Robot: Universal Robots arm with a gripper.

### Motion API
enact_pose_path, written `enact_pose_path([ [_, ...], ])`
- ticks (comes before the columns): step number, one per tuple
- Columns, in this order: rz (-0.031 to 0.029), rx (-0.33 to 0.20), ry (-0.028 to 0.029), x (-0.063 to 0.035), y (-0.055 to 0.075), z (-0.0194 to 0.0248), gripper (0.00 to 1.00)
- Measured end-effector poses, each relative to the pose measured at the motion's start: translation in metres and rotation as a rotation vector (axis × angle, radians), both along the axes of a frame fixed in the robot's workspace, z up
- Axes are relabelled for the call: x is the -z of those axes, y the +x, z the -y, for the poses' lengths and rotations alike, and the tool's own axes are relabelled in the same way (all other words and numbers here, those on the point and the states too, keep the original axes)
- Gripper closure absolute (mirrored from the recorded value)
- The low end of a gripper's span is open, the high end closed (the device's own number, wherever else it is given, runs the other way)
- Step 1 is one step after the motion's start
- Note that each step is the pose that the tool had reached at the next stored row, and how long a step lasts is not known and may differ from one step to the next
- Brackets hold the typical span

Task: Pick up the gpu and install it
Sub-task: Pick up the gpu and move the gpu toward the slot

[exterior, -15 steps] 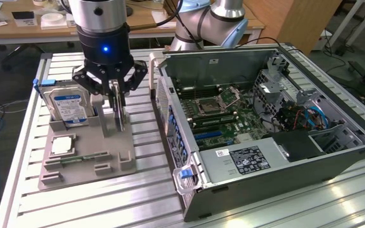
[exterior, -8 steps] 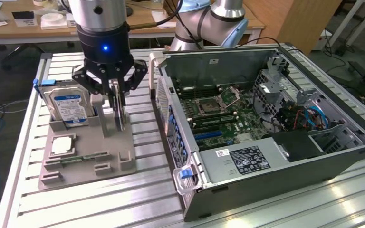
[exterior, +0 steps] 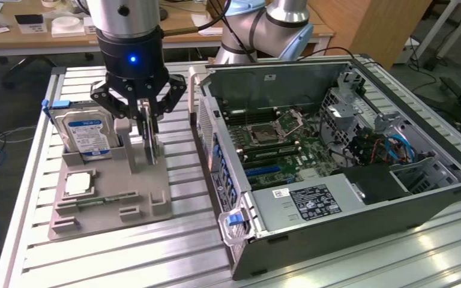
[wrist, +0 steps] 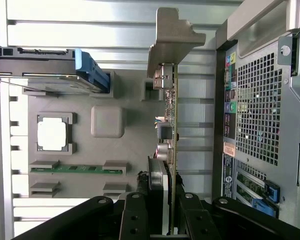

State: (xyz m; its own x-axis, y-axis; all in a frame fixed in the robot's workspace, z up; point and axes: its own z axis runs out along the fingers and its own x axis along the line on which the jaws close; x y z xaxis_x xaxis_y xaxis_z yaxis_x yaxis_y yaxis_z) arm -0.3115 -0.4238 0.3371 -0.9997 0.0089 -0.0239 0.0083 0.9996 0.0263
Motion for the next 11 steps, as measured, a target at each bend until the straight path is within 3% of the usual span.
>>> enact_pose_path([
  [11,0.0,0.0,-0.0019,-0.0027,0.0,0.0,0.72],
])
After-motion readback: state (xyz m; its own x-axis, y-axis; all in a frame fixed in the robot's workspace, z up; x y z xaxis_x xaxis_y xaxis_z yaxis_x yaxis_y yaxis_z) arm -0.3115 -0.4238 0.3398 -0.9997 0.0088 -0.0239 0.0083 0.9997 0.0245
